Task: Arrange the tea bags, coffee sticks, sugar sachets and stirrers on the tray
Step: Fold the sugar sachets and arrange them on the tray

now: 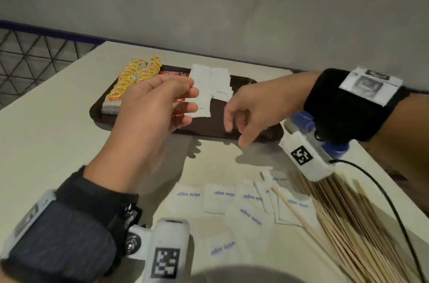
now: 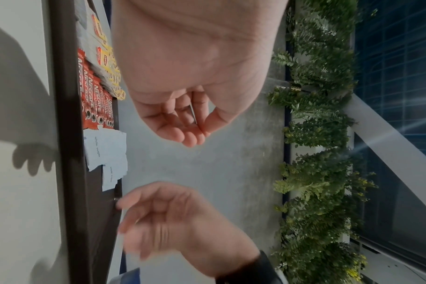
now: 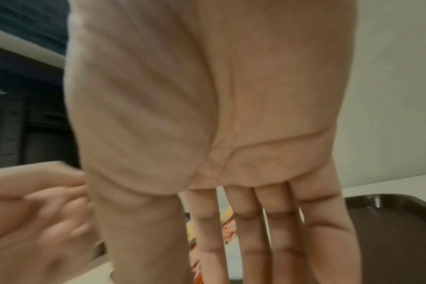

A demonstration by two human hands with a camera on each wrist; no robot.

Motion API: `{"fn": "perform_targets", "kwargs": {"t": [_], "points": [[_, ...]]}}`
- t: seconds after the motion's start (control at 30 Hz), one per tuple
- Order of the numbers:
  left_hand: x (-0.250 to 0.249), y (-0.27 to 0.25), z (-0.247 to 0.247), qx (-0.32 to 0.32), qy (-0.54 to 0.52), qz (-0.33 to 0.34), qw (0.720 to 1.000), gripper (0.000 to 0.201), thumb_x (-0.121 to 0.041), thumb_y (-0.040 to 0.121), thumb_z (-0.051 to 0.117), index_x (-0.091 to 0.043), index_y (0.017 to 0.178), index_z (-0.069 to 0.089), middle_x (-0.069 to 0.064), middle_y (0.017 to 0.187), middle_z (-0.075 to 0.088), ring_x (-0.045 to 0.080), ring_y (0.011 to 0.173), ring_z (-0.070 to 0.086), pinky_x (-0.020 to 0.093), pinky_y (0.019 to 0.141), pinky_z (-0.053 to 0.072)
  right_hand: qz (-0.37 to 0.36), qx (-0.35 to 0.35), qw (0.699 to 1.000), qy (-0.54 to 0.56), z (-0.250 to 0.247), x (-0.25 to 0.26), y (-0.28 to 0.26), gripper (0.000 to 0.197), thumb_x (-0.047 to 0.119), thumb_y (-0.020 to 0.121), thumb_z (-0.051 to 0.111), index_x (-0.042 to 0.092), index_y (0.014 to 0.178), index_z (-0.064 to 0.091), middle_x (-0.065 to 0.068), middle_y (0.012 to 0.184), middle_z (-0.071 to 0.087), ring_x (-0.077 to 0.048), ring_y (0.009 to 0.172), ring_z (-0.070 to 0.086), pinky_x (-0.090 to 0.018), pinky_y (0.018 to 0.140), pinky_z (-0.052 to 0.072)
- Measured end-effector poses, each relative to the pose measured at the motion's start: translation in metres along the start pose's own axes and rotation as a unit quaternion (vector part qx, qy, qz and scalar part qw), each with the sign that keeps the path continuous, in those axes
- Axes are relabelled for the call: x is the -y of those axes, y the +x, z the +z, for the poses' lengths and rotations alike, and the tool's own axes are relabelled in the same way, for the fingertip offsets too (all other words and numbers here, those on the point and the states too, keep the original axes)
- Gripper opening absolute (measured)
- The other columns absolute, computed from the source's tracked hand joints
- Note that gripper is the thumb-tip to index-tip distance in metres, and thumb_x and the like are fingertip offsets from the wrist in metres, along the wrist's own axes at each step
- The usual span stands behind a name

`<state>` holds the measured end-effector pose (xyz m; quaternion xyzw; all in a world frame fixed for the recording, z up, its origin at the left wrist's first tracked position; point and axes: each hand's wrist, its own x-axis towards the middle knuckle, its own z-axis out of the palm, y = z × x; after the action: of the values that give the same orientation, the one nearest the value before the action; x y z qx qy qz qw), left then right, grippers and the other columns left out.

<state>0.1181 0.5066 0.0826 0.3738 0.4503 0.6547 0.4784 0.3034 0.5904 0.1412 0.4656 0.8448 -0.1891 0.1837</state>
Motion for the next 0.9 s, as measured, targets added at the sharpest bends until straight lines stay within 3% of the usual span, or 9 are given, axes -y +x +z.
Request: {"fn": "perform_targets", "kwargs": {"t": [0.1,0.23,0.33,0.5,0.73,0.9], "points": [[0.001,-0.003,0.003,0.016,0.002,0.002,1.000,0.012,-0.009,0.093,0.063,-0.012,0.095,0.074,0.002,0.081,0.074,0.016,0.066,0.063,0.028,0.059,0.049,-0.006,0.053,0.997,-0.054,0.031,0.006,-0.027,0.046,0.035,0.074,0.089,0.036,0.113,0.065,0.009,0.100,0.069,-0.018,0.084,0.068,-0.041,0.074,0.061],[0.001,-0.006,0.005,0.040,0.007,0.008,0.999,0.012,-0.013,0.093,0.064,-0.011,0.099,0.074,0.003,0.085,0.074,0.017,0.068,0.064,0.028,0.058,0.048,0.024,0.067,0.990,-0.122,0.053,-0.004,-0.048,0.057,0.029,0.080,0.083,0.040,0.129,0.056,0.015,0.115,0.059,-0.008,0.093,0.062,-0.033,0.085,0.061],[0.001,-0.008,0.005,0.045,0.017,0.010,0.999,0.014,-0.012,0.093,0.062,-0.012,0.100,0.074,0.004,0.087,0.075,0.017,0.069,0.065,0.028,0.059,0.049,0.062,0.095,0.986,-0.125,0.060,-0.013,-0.061,0.073,0.021,0.081,0.083,0.042,0.140,0.046,0.016,0.124,0.053,-0.011,0.101,0.061,-0.030,0.086,0.060],[0.003,-0.006,0.004,0.045,0.029,0.010,0.999,0.015,-0.011,0.093,0.061,-0.013,0.099,0.075,0.003,0.087,0.075,0.017,0.068,0.065,0.030,0.061,0.049,0.068,0.081,0.988,-0.116,0.080,-0.020,-0.073,0.082,0.032,0.077,0.087,0.042,0.143,0.038,0.015,0.113,0.056,-0.013,0.097,0.065,-0.031,0.084,0.062],[0.006,-0.008,0.006,0.038,0.043,0.009,0.998,0.013,-0.011,0.095,0.063,-0.016,0.094,0.074,0.003,0.086,0.076,0.016,0.066,0.066,0.030,0.063,0.051,0.079,0.003,0.992,-0.101,0.081,-0.022,-0.066,0.052,0.035,0.082,0.083,0.033,0.126,0.055,0.008,0.110,0.063,-0.013,0.090,0.069,-0.030,0.085,0.061],[0.007,-0.006,0.005,0.041,0.046,0.010,0.998,0.013,-0.010,0.095,0.062,-0.015,0.096,0.074,0.004,0.088,0.076,0.015,0.066,0.066,0.030,0.063,0.051,0.089,-0.008,0.993,-0.071,0.077,-0.026,-0.059,0.046,0.034,0.086,0.080,0.027,0.125,0.057,0.006,0.106,0.066,-0.016,0.092,0.070,-0.031,0.087,0.060]]}}
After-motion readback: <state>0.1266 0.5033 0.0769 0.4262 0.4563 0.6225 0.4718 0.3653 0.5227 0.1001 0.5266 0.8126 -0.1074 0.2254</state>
